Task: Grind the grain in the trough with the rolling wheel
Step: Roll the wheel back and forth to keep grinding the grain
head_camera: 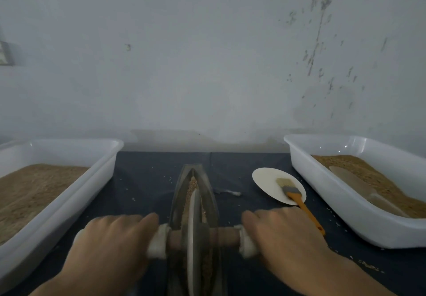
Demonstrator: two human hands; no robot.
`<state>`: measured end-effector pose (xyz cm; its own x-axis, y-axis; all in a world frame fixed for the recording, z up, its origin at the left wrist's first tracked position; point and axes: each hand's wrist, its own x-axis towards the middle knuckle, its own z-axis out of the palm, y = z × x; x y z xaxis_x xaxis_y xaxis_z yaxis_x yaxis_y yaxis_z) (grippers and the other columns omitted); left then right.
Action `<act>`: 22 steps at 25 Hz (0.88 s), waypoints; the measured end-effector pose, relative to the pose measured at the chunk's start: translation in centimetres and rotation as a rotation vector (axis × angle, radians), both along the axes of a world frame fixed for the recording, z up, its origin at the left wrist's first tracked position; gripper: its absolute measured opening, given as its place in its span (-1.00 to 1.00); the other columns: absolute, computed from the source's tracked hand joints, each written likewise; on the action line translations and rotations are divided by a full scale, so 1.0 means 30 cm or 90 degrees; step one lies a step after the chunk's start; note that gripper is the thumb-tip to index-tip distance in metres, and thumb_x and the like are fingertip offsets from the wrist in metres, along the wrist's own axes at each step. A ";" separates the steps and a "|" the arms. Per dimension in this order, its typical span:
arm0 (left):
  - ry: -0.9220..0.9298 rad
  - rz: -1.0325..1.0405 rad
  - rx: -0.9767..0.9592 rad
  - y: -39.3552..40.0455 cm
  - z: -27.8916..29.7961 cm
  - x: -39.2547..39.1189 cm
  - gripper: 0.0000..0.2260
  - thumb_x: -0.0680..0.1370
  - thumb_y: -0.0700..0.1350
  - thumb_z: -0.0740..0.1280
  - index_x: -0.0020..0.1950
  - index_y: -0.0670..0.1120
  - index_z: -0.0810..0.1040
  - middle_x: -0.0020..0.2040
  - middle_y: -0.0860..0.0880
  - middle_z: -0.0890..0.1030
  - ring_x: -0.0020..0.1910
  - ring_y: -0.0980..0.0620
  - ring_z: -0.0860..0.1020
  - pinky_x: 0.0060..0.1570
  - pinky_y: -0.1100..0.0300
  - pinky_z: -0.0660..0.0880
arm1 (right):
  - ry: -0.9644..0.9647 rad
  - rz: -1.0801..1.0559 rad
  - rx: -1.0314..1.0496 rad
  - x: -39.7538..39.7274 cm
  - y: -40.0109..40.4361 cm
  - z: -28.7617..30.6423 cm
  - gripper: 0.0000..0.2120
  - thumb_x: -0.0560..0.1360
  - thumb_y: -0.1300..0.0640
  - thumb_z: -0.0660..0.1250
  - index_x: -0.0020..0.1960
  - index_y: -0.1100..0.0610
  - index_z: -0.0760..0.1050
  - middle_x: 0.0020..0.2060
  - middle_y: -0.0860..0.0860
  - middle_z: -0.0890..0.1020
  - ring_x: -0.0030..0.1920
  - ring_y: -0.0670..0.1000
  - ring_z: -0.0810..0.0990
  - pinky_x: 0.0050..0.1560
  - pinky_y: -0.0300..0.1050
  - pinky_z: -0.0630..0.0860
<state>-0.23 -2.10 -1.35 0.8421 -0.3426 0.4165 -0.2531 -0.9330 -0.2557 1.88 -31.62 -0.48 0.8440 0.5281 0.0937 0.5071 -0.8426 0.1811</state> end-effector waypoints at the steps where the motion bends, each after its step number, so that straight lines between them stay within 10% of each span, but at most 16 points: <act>1: 0.019 0.003 0.009 -0.001 0.010 -0.003 -0.56 0.19 0.22 0.46 -0.29 0.22 0.17 -0.46 0.21 0.26 -0.51 0.24 0.26 -0.44 0.37 0.06 | 0.003 -0.007 -0.013 -0.005 0.001 -0.005 -0.76 0.45 0.06 0.30 0.05 0.00 0.30 -0.11 0.01 0.55 -0.16 0.08 0.53 -0.19 -0.06 0.40; 10: -0.002 0.139 -0.072 -0.023 0.013 0.375 -0.83 0.47 0.13 0.28 -0.17 0.11 0.33 -0.32 0.12 0.41 -0.35 0.05 0.44 -0.35 0.16 0.29 | -0.198 -0.072 -0.017 0.389 0.163 0.065 -0.81 0.44 0.10 0.36 0.02 0.05 0.42 -0.11 0.05 0.62 -0.14 0.16 0.58 -0.28 -0.05 0.25; 22: 0.031 0.054 0.028 -0.005 -0.005 0.064 -0.74 0.34 0.26 0.26 -0.24 0.26 0.18 -0.43 0.22 0.31 -0.49 0.25 0.22 -0.47 0.31 0.05 | -0.103 0.018 0.022 0.076 0.034 -0.007 -0.73 0.39 0.06 0.39 -0.02 0.00 0.34 -0.18 0.00 0.59 -0.21 0.12 0.57 -0.24 0.03 0.45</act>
